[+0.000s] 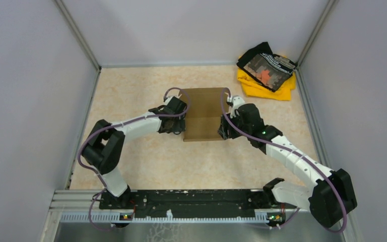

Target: Fold the paper box

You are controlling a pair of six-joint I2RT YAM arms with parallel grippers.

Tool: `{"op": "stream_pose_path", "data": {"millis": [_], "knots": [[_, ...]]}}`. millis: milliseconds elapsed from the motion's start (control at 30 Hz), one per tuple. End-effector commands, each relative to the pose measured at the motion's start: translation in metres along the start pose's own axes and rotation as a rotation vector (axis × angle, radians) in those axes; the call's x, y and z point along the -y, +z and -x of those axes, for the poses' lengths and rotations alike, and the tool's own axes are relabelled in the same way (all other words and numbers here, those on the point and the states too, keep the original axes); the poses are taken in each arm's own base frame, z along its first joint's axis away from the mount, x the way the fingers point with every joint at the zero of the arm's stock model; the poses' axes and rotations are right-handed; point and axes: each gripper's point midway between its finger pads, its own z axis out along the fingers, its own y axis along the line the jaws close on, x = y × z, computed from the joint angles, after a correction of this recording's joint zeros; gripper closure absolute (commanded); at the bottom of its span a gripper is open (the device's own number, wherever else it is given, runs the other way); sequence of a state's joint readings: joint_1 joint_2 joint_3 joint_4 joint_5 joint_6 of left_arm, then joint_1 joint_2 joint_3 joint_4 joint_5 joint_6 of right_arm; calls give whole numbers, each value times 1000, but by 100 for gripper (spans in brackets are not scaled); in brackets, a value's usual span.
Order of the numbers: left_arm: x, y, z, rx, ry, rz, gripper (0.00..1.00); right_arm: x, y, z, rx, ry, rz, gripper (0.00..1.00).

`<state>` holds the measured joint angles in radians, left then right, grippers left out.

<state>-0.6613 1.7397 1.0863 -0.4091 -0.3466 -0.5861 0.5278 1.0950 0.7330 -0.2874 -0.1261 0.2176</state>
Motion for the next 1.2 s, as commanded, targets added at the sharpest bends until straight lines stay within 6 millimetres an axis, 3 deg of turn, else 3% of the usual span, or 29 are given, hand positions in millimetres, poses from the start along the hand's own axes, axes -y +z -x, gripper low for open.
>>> {"op": "stream_pose_path", "data": {"millis": [0,300,500,1167], "knots": [[18,-8,13,27,0,-65,24,-5,2,16,51,-19,21,46],[25,11,-6,-30,38,-59,25,-4,4,12,43,-16,18,46],[19,19,-10,-36,51,-8,26,-4,4,11,41,-15,17,46],[12,17,-27,-80,56,-7,39,-4,4,12,43,-15,21,46]]}}
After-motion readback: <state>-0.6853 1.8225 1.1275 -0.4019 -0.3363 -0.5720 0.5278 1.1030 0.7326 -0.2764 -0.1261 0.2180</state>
